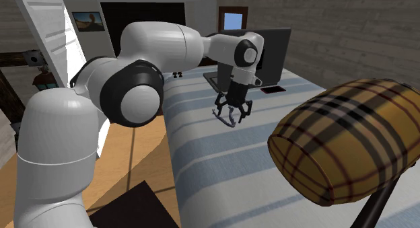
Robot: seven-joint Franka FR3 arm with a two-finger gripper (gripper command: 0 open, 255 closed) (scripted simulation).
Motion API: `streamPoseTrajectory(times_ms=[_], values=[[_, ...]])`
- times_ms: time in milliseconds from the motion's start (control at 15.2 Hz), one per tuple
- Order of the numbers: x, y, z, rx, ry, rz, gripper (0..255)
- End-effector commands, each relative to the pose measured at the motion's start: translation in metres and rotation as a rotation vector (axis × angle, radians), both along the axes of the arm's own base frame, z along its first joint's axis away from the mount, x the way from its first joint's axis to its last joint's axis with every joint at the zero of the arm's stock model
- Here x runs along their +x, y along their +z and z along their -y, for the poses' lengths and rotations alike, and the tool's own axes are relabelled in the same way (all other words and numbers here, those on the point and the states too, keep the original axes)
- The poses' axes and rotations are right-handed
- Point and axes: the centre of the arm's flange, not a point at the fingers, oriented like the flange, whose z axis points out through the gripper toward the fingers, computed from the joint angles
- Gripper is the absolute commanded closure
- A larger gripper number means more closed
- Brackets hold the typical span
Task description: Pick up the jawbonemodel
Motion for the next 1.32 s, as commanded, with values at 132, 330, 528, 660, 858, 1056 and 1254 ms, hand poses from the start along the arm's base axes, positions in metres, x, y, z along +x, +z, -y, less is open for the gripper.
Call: streamPoseTrajectory(times_ms=[132,330,528,660,858,1056,1254], values=[[0.001,-0.019,0.001,0.000,0.001,0.000,0],[0.001,-0.019,0.001,0.000,0.001,0.000,255],[0.001,-0.018,0.001,0.000,0.001,0.000,255],[0.001,-0.018,0.001,0.000,0.001,0.000,255],[0.001,-0.019,0.001,0.000,0.001,0.000,255],[0.001,-0.003,0.001,0.000,0.001,0.000,255],[0.001,0.013,0.001,0.000,0.001,0.000,255]])
